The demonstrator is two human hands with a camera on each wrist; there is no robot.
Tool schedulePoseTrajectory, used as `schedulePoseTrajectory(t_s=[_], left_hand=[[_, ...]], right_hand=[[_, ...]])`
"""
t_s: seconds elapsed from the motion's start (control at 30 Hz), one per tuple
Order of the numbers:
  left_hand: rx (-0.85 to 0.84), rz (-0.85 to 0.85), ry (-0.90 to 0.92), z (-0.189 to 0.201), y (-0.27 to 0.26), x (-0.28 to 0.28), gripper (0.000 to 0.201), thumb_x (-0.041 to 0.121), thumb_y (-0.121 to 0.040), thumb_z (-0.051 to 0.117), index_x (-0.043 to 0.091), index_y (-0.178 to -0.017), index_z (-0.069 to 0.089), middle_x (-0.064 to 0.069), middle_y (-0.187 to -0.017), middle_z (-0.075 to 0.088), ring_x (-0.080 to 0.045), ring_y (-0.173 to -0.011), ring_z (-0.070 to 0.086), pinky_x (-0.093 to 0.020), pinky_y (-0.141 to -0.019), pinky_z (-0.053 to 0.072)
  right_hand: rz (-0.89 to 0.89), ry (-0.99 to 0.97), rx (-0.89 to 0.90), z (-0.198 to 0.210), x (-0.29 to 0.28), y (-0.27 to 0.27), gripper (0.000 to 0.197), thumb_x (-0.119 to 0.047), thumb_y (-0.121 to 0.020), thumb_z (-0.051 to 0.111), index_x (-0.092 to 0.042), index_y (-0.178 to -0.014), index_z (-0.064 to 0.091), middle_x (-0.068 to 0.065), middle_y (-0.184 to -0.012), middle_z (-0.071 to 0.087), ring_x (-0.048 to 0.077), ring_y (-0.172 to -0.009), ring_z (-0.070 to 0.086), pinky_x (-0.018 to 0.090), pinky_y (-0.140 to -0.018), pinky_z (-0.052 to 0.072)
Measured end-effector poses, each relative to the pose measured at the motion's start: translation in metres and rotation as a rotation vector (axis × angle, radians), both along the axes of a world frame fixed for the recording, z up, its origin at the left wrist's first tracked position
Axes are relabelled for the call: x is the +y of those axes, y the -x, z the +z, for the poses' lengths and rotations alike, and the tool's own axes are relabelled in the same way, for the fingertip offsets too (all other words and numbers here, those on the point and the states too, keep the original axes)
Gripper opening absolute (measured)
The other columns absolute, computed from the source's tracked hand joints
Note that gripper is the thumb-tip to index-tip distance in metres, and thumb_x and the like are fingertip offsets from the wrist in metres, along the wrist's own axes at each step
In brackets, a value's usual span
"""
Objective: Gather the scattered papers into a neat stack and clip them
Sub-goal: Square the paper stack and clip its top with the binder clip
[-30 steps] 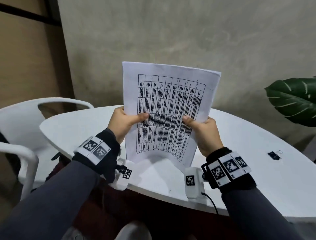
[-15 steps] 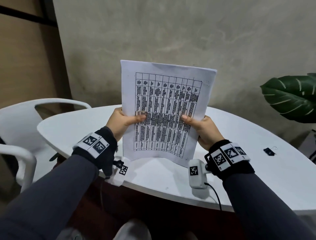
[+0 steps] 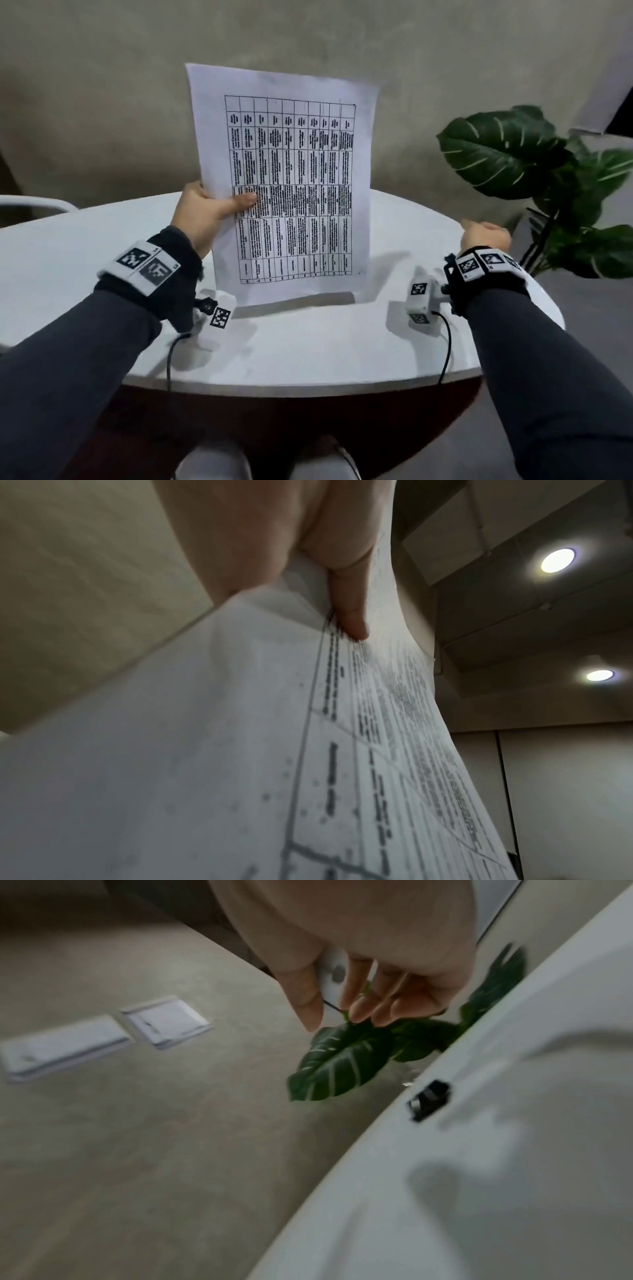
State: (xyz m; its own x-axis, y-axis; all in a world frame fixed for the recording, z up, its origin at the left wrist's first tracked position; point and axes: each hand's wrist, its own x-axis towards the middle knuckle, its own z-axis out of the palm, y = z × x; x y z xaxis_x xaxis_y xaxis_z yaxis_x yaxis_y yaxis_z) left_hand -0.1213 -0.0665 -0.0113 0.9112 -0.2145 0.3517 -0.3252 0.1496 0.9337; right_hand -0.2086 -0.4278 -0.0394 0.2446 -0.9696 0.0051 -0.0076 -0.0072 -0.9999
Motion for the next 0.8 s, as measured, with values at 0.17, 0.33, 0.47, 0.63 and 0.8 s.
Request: schedulePoseTrajectory(t_s=[0.17, 0.33, 0.47, 0.63, 0.8], left_hand=[[-0.006, 0.039, -0.072, -0.008, -0.014, -0.009, 0.048, 0.033, -0.054, 0.081, 0.006, -0.091, 0.067, -0.003, -0.090, 0.072, -0.022, -0.090, 0.069, -0.043, -0.094, 0.051], [-0.009, 0.032, -0.050, -0.014, -0.021, -0.007, 0.043, 0.030, -0.050, 0.082, 0.016, -0.088, 0.070, 0.002, -0.087, 0.076, -0.026, -0.097, 0.069, -0.047, -0.097, 0.049], [0.002, 0.011, -0.027, -0.016, -0.022, 0.003, 0.041, 0.032, -0.044, 0.083, 0.018, -0.082, 0.074, 0.007, -0.087, 0.078, -0.018, -0.093, 0.072, -0.040, -0.094, 0.051], [0.015, -0.008, -0.001, -0.012, -0.020, 0.021, 0.035, 0.029, -0.044, 0.082, 0.017, -0.076, 0.075, 0.004, -0.084, 0.078, -0.018, -0.090, 0.073, -0.036, -0.087, 0.055], [-0.002, 0.003, -0.004, -0.008, -0.015, 0.043, 0.048, 0.030, -0.042, 0.084, 0.013, -0.085, 0.070, 0.003, -0.082, 0.078, -0.014, -0.083, 0.073, -0.040, -0.089, 0.054]], right_hand=[[0.341, 0.172, 0.643, -0.022, -0.038, 0.003, 0.050, -0.027, -0.094, 0.050, -0.017, -0.142, 0.038, 0.007, -0.147, 0.040, 0.027, -0.131, 0.043, 0.029, -0.083, 0.045], [0.445, 0.617, 1.198, -0.015, -0.043, -0.003, 0.055, -0.044, -0.083, 0.054, -0.034, -0.136, 0.044, 0.004, -0.143, 0.044, 0.029, -0.126, 0.048, 0.041, -0.102, 0.044], [0.438, 0.631, 1.232, -0.017, -0.031, -0.002, 0.034, -0.040, -0.079, 0.057, -0.027, -0.109, 0.064, 0.004, -0.127, 0.058, 0.026, -0.106, 0.056, 0.042, -0.089, 0.050], [0.405, 0.363, 0.918, 0.009, -0.005, -0.023, 0.039, -0.032, -0.089, 0.060, -0.006, -0.117, 0.061, 0.014, -0.113, 0.061, 0.030, -0.105, 0.059, 0.038, -0.096, 0.046], [0.640, 0.100, -0.162, 0.069, 0.061, -0.066, 0.021, -0.002, -0.086, 0.062, -0.011, -0.069, 0.053, 0.015, -0.081, 0.061, 0.019, -0.067, 0.058, 0.023, -0.058, 0.058]])
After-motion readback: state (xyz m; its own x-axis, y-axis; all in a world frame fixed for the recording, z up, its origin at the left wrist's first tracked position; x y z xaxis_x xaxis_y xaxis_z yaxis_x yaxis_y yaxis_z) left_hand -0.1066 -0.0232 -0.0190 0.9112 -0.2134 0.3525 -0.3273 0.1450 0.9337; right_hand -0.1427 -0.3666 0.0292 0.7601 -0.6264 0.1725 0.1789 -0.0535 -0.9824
